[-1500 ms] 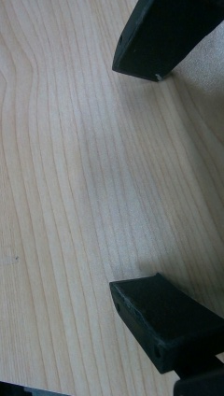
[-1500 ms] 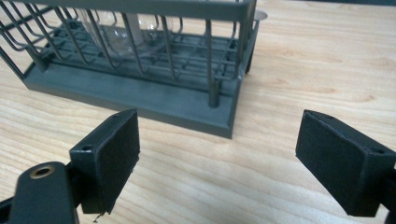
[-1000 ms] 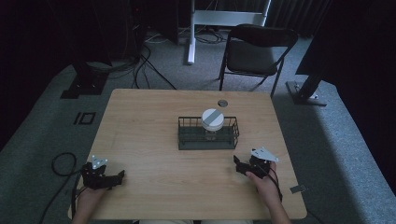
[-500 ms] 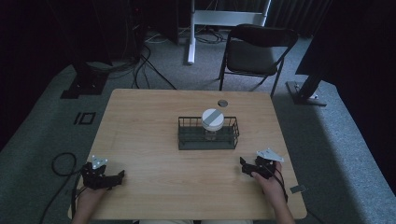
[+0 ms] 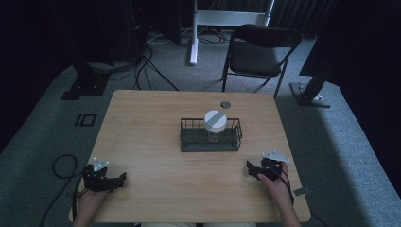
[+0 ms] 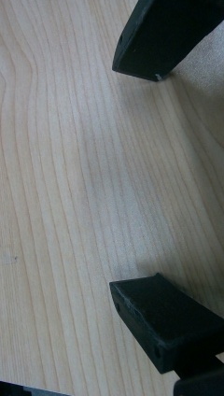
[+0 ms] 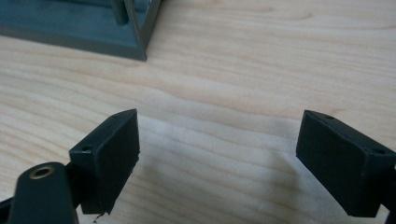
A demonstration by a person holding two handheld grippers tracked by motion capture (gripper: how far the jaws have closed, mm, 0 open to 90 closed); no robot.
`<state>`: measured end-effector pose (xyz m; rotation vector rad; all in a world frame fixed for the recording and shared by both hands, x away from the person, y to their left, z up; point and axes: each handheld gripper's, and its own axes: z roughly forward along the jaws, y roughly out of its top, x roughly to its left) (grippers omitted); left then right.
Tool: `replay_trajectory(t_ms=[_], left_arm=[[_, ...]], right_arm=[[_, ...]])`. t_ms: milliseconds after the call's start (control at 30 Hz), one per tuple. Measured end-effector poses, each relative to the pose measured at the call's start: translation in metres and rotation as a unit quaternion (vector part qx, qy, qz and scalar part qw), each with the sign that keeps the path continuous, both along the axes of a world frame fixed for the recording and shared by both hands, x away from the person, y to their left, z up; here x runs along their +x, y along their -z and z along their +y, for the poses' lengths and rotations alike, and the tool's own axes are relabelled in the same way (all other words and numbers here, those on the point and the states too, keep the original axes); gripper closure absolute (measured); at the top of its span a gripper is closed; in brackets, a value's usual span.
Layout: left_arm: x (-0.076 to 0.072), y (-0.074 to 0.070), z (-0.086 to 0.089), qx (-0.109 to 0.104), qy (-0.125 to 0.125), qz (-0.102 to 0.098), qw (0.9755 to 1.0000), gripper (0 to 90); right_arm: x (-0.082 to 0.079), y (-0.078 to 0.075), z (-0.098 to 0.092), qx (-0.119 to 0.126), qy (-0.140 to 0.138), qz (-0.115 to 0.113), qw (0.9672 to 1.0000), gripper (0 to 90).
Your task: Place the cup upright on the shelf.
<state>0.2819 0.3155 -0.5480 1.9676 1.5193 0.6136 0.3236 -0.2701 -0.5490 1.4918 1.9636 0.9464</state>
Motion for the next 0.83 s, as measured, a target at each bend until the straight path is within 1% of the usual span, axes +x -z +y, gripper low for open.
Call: replay_trajectory(t_ms=[133, 167, 233, 833], left_arm=[[0.0, 0.0, 0.0, 0.0, 0.0, 0.0, 1.0, 0.2], [0.0, 0.0, 0.0, 0.0, 0.0, 0.0, 1.0, 0.2], [0.0, 0.0, 0.0, 0.0, 0.0, 0.0, 1.0, 0.2], [0.0, 0.0, 0.0, 0.0, 0.0, 0.0, 1.0, 0.2]], right_arm=[[0.0015, 0.0019, -0.0011, -0.009, -0.007, 0.026, 0.9996, 12.7], [0.0016, 0.0022, -0.0009, -0.014, -0.01, 0.029, 0.9994, 12.7], [0.0017, 0.0022, -0.0003, -0.017, -0.012, 0.031, 0.9993, 12.3], [0.0016, 0.0023, -0.0007, -0.017, -0.013, 0.03, 0.9993, 12.3]])
